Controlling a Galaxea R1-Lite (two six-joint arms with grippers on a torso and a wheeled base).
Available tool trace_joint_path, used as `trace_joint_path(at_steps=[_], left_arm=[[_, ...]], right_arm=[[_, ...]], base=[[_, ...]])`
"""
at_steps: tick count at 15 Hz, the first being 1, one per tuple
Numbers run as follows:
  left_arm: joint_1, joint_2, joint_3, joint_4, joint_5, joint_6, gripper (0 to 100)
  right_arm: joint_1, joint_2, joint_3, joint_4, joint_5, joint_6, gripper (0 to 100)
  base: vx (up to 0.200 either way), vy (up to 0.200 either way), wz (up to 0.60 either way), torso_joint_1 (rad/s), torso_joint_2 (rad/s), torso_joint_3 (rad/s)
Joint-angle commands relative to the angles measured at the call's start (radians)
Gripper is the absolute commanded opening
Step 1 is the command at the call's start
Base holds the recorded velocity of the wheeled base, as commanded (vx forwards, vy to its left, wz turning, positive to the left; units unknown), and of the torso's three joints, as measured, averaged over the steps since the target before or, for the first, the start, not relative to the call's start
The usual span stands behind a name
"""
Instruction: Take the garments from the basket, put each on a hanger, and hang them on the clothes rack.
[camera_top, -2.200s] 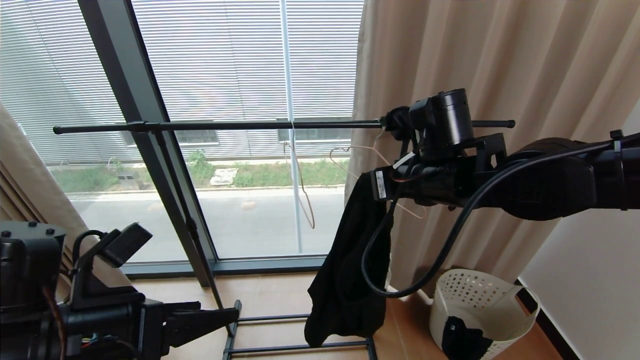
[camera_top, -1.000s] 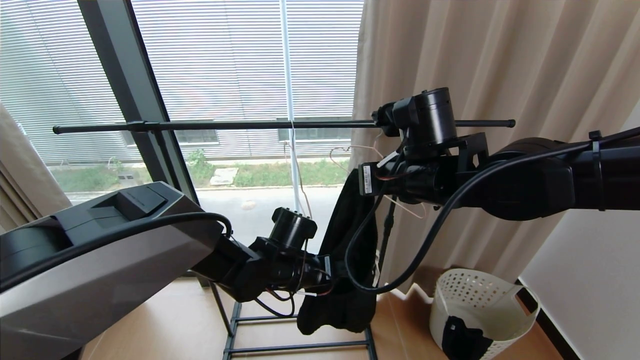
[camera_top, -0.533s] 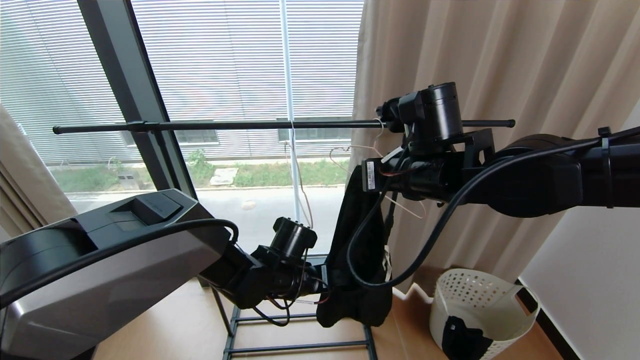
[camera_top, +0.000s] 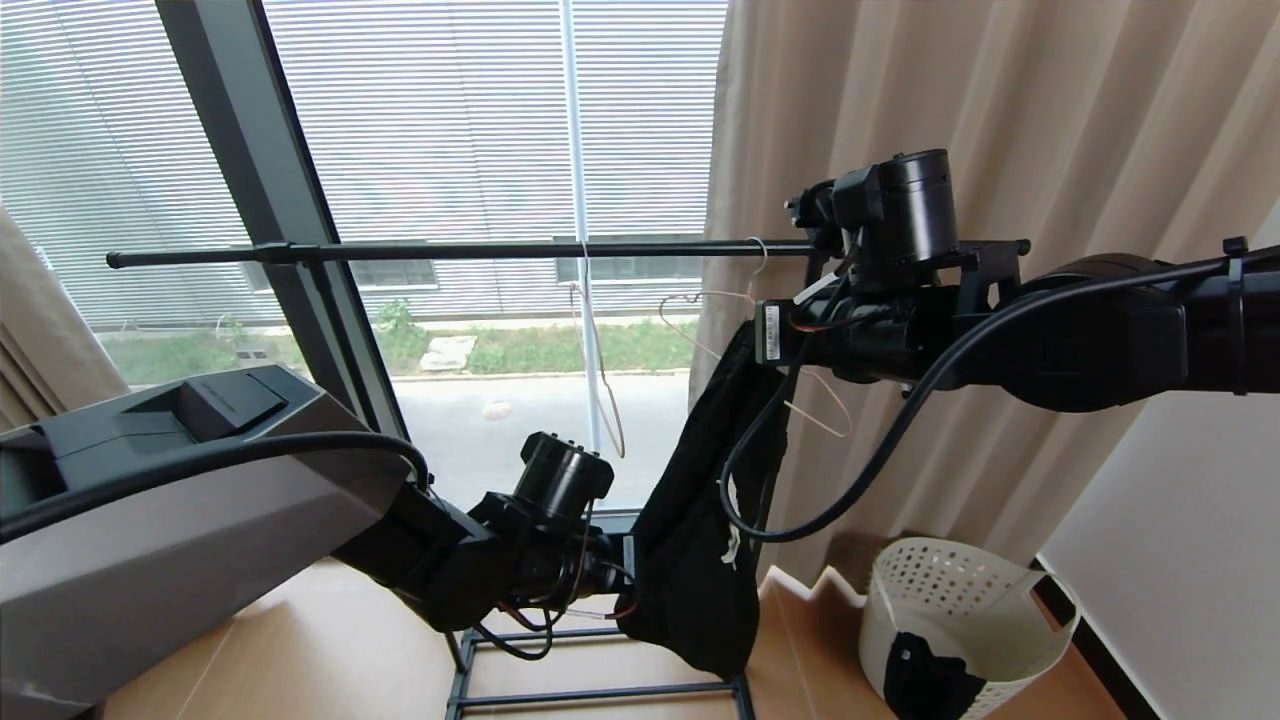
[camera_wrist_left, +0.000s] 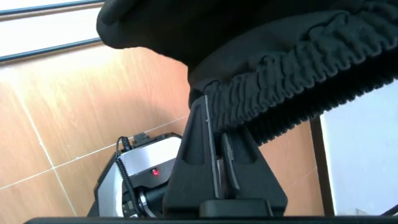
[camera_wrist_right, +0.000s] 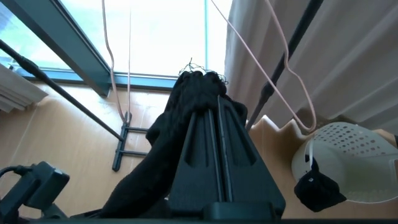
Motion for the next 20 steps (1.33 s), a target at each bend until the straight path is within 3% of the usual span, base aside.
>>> trace_joint_path(at_steps=[1, 4, 7, 9, 10, 11, 14, 17, 20], left_arm=[[0.017, -0.107, 0.030, 0.009, 0.041, 0.035, 0], [0.066, -0.232, 0.017, 0.063, 0.050, 0.159, 0], [0.076, -0.321, -0.060, 0.224, 0.052, 0.253, 0], [0.081, -0.389, -0.195, 0.457, 0.075, 0.334, 0], [0.082, -0.401, -0.227, 0.516, 0.075, 0.351, 0], [0.086, -0.419, -0.309, 0.657, 0.075, 0.365, 0], [0.079, -0.418, -0.404, 0.911, 0.075, 0.373, 0], [0.089, -0.415, -0.402, 0.937, 0.076, 0.366, 0], [0.150, -0.436, -0.401, 0.937, 0.081, 0.365, 0]], right_arm=[[-0.010, -0.039, 0.003, 0.005, -0.003, -0.002, 0], [-0.009, -0.059, 0.028, 0.008, -0.025, -0.010, 0], [0.004, -0.052, 0.054, 0.008, -0.058, -0.034, 0], [0.045, -0.059, 0.114, 0.005, -0.074, -0.048, 0], [0.048, -0.063, 0.129, 0.002, -0.088, -0.059, 0], [0.048, -0.069, 0.151, 0.001, -0.132, -0.082, 0], [0.054, -0.071, 0.189, 0.001, -0.143, -0.128, 0], [0.060, -0.072, 0.198, 0.005, -0.161, -0.140, 0], [0.031, -0.085, 0.198, 0.004, -0.163, -0.155, 0]], base=[[0.000, 0.000, 0.00, 0.000, 0.00, 0.000], [0.000, 0.000, 0.00, 0.000, 0.00, 0.000], [0.000, 0.000, 0.00, 0.000, 0.00, 0.000], [0.000, 0.000, 0.00, 0.000, 0.00, 0.000], [0.000, 0.000, 0.00, 0.000, 0.00, 0.000], [0.000, 0.000, 0.00, 0.000, 0.00, 0.000], [0.000, 0.000, 0.00, 0.000, 0.00, 0.000], [0.000, 0.000, 0.00, 0.000, 0.00, 0.000], [0.000, 0.000, 0.00, 0.000, 0.00, 0.000]])
